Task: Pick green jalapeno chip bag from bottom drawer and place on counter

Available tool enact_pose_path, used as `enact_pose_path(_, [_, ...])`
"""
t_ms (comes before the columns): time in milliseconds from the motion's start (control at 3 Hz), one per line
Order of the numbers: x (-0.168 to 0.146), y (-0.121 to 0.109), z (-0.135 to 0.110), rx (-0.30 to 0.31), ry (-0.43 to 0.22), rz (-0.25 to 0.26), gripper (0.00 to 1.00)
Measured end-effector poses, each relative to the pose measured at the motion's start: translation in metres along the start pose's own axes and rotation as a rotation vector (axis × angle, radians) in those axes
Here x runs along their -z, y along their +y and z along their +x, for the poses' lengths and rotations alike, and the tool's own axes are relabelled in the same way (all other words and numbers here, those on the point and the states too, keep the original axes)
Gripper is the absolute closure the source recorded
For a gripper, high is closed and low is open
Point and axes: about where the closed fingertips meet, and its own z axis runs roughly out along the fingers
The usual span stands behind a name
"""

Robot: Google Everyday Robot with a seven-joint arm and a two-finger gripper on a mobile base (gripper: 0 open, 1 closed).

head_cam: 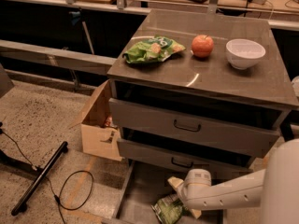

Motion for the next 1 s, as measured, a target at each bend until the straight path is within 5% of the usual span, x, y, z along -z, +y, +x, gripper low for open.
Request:
enact_pose_path(333, [-0.044, 0.013, 0.000, -0.029, 0.002, -0.056, 0.00])
enact_pose_path(667, [-0.085, 0.023, -0.010, -0.058, -0.047, -0.029, 0.00])
enact_pose_path(1000, [-0.113, 0.027, -0.011, -0.070, -0.088, 0.055, 0.00])
